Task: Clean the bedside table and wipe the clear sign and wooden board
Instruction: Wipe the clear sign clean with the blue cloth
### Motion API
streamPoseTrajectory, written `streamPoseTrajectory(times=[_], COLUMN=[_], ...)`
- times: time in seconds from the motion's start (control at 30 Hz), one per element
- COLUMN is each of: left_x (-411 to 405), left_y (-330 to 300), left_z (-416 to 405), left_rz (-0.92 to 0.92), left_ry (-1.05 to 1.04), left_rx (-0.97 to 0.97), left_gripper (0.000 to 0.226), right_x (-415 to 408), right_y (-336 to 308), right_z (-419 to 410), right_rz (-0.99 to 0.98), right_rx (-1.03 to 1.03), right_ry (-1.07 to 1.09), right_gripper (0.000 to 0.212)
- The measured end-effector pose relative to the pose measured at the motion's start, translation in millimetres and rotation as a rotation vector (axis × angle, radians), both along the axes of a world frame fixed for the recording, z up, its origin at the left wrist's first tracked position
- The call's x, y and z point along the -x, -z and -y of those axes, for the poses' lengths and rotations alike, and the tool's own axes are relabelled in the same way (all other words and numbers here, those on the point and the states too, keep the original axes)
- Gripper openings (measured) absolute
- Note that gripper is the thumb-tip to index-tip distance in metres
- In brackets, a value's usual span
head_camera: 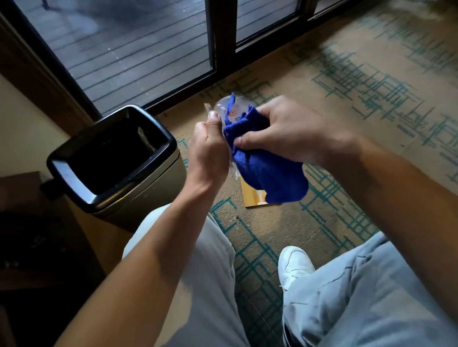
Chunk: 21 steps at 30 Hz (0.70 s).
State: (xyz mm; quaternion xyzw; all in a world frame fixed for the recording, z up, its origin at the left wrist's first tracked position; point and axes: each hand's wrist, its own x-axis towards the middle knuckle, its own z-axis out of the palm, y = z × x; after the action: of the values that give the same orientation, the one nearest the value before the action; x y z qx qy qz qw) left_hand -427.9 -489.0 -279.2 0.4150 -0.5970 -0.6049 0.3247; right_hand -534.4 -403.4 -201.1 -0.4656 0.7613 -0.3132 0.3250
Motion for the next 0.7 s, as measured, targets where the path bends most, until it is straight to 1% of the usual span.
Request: streamPoseTrajectory(times=[0.1, 0.2, 0.27, 0.33, 0.37, 0.43, 0.5, 0.57, 0.63, 0.7], left_x=[-1.2, -1.0, -0.6, -0.4, -0.5, -1.4, -2.0, -3.4, -5.7, -7.3], left_y=[-0.3, -4.3, -4.9, -3.7, -3.4, -3.2, -3.3, -0.1, 4.7, 8.9], left_z=[4.3, 5.9, 6.5, 5.6, 4.3, 3.5, 5.8, 10.7, 16.3, 21.3], left_rz=[0.021, 0.039, 0.07, 0.113, 0.118, 0.095, 0.061, 0.017, -0.066, -0.095], left_ry=[-0.024, -0.018, -0.037, -0.064, -0.062, -0.031, -0.033, -0.044, -0.059, -0.074], left_rx=[-0.027, -0.071, -0.053, 0.014, 0.024, 0.013, -0.005, -0.071, -0.137, -0.165], left_gripper=[0.08, 0.079, 0.072, 0.06, 0.058, 0.065, 0.075, 0.08, 0.068, 0.057], right_x=[0.7, 3.8, 7.4, 11.9, 12.4, 6.3, -2.2, -6.9, -7.3, -5.8], right_y=[-4.3, -6.7, -8.3, -9.7, -10.3, -8.9, -3.7, 0.4, 2.2, 2.8], right_z=[-6.2, -14.3, -19.0, -22.0, -22.0, -20.6, -18.0, -16.7, -17.1, -19.1], right_rz=[0.067, 0.048, 0.056, 0.095, 0.12, 0.148, 0.13, 0.138, 0.181, 0.158], right_rx=[-0.078, -0.166, -0.111, 0.014, 0.056, 0.07, 0.06, 0.059, 0.026, -0.03], right_ry=[-0.042, -0.098, -0.058, 0.008, 0.01, -0.042, -0.099, -0.11, -0.128, -0.168], right_gripper=[0.005, 0.005, 0.006, 0.009, 0.01, 0.012, 0.015, 0.017, 0.015, 0.013])
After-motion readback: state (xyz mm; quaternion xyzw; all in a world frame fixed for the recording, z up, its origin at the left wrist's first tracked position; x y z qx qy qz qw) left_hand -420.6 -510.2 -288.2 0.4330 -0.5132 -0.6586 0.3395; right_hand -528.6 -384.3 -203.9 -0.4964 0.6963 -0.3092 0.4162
